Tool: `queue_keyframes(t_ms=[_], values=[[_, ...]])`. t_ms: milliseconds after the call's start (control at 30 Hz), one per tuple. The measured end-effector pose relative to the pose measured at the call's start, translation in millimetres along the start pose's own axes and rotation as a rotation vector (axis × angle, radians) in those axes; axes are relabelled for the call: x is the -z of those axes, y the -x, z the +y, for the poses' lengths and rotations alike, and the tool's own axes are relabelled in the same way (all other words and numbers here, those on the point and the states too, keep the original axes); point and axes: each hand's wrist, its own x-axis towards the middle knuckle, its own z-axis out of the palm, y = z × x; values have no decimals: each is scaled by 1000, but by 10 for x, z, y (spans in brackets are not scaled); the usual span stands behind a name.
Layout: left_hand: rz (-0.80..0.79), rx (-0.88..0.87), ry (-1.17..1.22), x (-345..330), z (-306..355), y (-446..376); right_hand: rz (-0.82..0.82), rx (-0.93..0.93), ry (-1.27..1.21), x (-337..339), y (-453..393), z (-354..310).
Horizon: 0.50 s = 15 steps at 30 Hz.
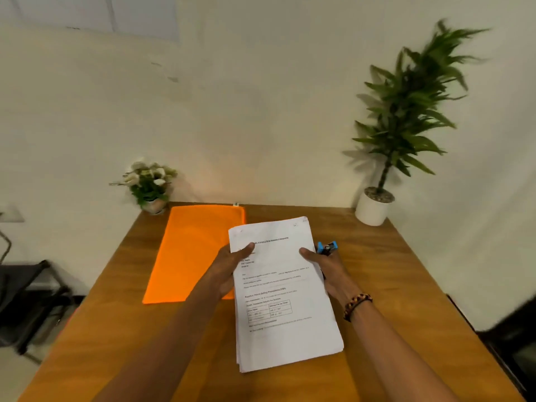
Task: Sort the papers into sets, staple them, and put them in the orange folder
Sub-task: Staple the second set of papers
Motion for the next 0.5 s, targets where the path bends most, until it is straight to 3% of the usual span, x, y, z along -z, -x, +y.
queue_keyframes(t_ms=[100,233,500], values=[[-5,82,30,-361,-180,-227,109,48,82,418,18,-29],[74,196,31,-892,-482,-495,255,168,429,953,20,-66],[234,127,-107,-1731,-937,-917,414,205,886,1721,-14,-121]])
